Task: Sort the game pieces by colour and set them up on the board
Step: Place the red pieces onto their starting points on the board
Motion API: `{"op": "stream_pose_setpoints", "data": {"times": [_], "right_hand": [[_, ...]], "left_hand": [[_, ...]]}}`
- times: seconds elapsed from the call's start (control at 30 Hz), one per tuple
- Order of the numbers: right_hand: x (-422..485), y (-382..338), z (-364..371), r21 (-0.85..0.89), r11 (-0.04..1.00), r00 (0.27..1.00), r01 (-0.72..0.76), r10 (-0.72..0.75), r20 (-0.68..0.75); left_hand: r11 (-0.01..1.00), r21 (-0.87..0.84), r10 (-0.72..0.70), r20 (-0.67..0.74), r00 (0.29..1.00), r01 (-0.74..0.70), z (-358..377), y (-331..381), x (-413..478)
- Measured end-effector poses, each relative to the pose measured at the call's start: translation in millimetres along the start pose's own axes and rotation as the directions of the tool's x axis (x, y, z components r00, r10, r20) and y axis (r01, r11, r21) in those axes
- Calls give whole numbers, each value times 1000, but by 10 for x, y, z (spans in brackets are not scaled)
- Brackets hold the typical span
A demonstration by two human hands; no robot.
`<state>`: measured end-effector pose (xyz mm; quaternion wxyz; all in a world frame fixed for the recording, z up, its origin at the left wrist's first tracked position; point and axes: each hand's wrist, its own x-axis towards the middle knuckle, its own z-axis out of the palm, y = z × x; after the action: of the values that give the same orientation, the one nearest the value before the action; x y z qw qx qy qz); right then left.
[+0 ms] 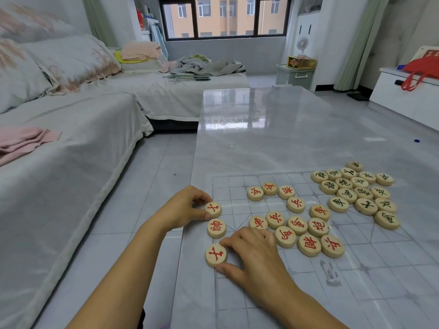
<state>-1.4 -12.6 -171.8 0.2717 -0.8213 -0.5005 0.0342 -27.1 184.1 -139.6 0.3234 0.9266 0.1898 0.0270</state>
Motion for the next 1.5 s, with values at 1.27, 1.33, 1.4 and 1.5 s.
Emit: {"op": "stream_pose_setpoints", "data": {"times": [1.27,1.33,1.4,1.5], "right_hand": [[-142,810,-1192,800,554,693,-231,671,-265],[-260,880,-1154,734,615,692,-287,663,-285],[-381,972,-1040,660,683,674,-314,650,-352],[-458,1084,-919,610,713,644,-345,653,-399]], "left_hand": [[998,-49,-43,-70,997,40,-33,65,29],[997,-58,-48,-83,995,44,-15,92,30],[996,-68,-58,-80,995,53,7,111,36],[994,-84,-69,-74,995,63,31,135,47]]}}
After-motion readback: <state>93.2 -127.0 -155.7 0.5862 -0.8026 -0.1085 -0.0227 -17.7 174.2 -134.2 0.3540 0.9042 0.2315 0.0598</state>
